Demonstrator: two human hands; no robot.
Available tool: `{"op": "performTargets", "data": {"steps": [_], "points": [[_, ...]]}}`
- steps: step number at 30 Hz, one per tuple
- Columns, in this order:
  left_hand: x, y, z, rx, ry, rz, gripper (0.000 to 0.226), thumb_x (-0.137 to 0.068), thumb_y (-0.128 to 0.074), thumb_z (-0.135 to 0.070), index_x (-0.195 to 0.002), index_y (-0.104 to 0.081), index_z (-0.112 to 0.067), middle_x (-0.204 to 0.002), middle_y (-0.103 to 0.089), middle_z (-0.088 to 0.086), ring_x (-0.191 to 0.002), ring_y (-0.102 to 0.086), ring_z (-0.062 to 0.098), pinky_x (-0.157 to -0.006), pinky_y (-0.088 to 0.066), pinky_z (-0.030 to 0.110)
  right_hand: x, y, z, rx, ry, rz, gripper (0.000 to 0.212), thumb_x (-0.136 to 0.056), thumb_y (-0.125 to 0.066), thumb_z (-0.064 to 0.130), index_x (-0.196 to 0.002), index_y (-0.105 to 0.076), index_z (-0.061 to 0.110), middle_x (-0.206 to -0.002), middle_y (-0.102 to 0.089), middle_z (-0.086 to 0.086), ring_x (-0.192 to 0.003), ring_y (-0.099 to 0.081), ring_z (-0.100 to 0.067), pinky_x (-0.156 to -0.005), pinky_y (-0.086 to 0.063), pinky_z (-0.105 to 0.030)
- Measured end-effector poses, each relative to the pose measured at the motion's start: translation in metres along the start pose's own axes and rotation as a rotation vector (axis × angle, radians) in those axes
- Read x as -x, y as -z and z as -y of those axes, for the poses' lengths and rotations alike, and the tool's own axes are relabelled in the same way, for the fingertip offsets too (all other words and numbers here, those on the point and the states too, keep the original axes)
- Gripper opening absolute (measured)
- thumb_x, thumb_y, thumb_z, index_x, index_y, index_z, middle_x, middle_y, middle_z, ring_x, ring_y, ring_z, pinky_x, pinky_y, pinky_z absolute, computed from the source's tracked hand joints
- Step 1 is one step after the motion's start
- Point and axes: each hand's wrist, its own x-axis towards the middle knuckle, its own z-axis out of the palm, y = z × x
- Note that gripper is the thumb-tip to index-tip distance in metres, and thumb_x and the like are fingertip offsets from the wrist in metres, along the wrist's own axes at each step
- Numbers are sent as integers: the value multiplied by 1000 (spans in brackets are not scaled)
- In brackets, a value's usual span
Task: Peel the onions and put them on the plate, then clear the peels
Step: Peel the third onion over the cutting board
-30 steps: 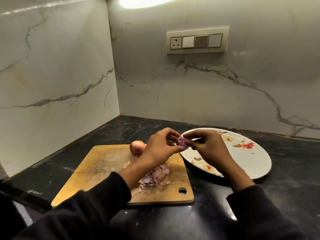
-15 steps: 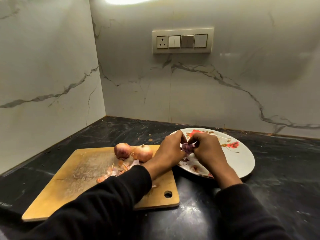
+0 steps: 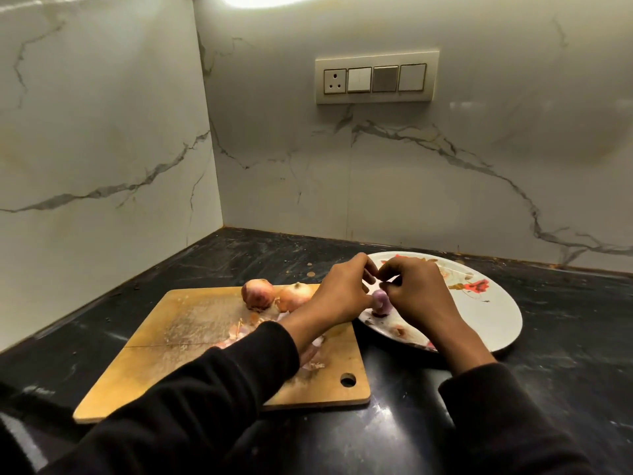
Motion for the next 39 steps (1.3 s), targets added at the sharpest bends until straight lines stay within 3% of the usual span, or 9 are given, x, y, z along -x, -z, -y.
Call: {"op": "performTargets", "data": {"steps": [2, 5, 9, 16, 23, 27, 30, 37, 39], "points": [[5, 13, -3, 48, 4, -19, 42, -76, -85, -12, -107, -58, -18, -103, -69, -2, -90, -68, 16, -84, -57, 40, 0, -4, 5, -26, 46, -10, 18, -87, -72, 3, -98, -78, 16, -90, -76, -1, -76, -66, -12, -64, -39, -10], [18, 33, -4, 86, -6, -39, 40, -78, -83, -7, -110, -61, -18, -101, -69, -4, -93, -68, 16, -87, -57, 37, 4, -13, 16, -86, 123, -24, 20, -89, -70, 2, -98, -79, 16, -90, -76, 1, -80, -66, -14, -66, -42, -16], [39, 60, 8, 52, -50, -60, 35, -86, -76, -7, -116, -63, -18, -107, -69, -6, -100, -66, 8, -88, -56, 22, 11, -28, 32, -124, 250, -26, 19, -90, -67, 2, -101, -77, 15, -89, -76, -2, -74, -64, -12, -64, -43, -15], [69, 81, 45, -98, -63, -275, 22, -92, -70, -21, -113, -66, -24, -110, -67, -10, -101, -60, 2, -85, -50, 18, 20, -65, 58, -85, 369, 38, 30, -93, -68, 15, -123, -67, 18, -117, -66, 1, -101, -61, -13, -80, -42, -16], [81, 69, 71, -335, -76, -350, 32, -93, -66, -29, -124, -58, -29, -123, -61, -10, -116, -52, 7, -102, -45, 28, 32, -84, 66, -63, 393, 71, 40, -99, -61, 28, -139, -55, 22, -139, -48, 1, -121, -50, -12, -94, -40, -17], [80, 67, 75, -419, -46, -332, 33, -96, -61, -39, -127, -55, -32, -126, -60, -13, -125, -48, 7, -122, -22, 45, 31, -86, 63, -125, 385, 99, 34, -101, -58, 28, -134, -56, 25, -134, -57, 4, -114, -55, -10, -94, -48, -22], [83, 66, 76, -413, 1, -278, 32, -97, -59, -39, -128, -55, -33, -129, -58, -12, -133, -42, 9, -124, -13, 50, 29, -88, 61, -153, 360, 95, 29, -100, -59, 28, -129, -55, 25, -125, -61, 5, -104, -54, -7, -89, -48, -23], [84, 66, 76, -411, 64, -200, 43, -96, -63, -37, -137, -49, -35, -147, -51, 0, -152, -19, 18, -124, 4, 55, 23, -92, 53, -227, 269, 81, 65, -93, -70, 20, -150, -40, 21, -133, -56, 2, -118, -56, -13, -99, -50, -30], [85, 66, 78, -411, 60, -204, 43, -95, -64, -35, -136, -50, -35, -146, -52, 0, -152, -19, 18, -123, 6, 57, 23, -92, 53, -207, 247, 87, 58, -92, -71, 21, -145, -48, 21, -133, -55, 1, -119, -55, -14, -99, -52, -33]]}}
